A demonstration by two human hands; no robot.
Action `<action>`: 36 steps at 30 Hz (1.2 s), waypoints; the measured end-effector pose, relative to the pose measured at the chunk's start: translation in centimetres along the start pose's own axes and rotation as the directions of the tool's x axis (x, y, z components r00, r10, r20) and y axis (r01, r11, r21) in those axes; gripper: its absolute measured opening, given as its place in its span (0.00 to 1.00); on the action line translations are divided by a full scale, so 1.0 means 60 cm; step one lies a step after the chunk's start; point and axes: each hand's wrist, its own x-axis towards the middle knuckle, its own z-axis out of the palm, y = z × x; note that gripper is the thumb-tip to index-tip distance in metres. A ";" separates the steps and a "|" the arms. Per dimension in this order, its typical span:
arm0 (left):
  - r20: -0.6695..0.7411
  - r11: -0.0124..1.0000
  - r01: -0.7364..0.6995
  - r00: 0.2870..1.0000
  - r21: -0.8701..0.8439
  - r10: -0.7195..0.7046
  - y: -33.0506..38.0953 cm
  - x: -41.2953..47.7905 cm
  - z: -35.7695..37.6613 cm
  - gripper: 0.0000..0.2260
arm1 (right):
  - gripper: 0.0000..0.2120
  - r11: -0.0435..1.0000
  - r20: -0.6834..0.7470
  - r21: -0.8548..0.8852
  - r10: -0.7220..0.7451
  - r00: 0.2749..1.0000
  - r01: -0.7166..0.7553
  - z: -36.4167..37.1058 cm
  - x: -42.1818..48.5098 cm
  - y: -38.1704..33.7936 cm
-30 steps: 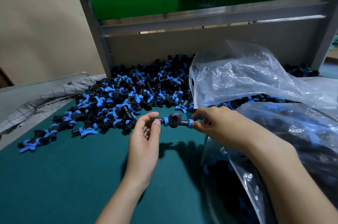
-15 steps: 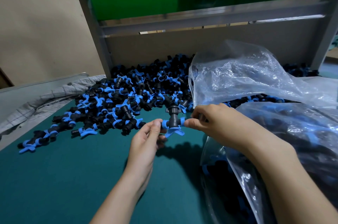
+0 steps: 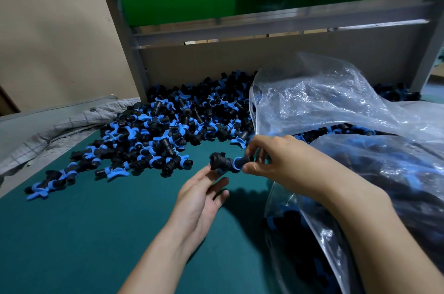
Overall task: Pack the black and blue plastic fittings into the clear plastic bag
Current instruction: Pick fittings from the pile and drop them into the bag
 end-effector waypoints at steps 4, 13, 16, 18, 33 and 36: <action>-0.023 0.992 -0.128 0.992 -0.003 0.128 0.012 0.001 -0.004 0.11 | 0.07 0.999 0.061 -0.040 0.027 0.998 -0.025 0.003 -0.005 0.003; 0.088 0.971 -0.230 0.971 0.071 0.224 0.017 -0.016 0.006 0.10 | 0.06 0.991 0.119 -0.108 0.091 0.989 -0.078 0.002 -0.008 0.001; 0.082 0.971 -0.230 0.971 0.066 0.224 0.019 -0.015 0.006 0.09 | 0.06 0.990 0.108 -0.115 0.091 0.990 -0.078 0.003 -0.008 0.000; 0.084 0.969 -0.234 0.970 0.076 0.228 0.020 -0.015 0.004 0.09 | 0.06 0.989 0.097 -0.125 0.091 0.991 -0.078 0.002 -0.009 0.000; 0.011 0.963 -0.107 0.994 0.247 0.108 -0.002 -0.022 0.019 0.16 | 0.31 0.998 -0.270 0.065 -0.005 0.963 0.023 -0.037 -0.028 -0.073; 0.155 0.949 -0.097 0.987 0.299 0.051 -0.023 -0.046 0.051 0.15 | 0.31 0.990 -0.323 0.085 -0.078 0.943 0.110 -0.038 -0.032 -0.089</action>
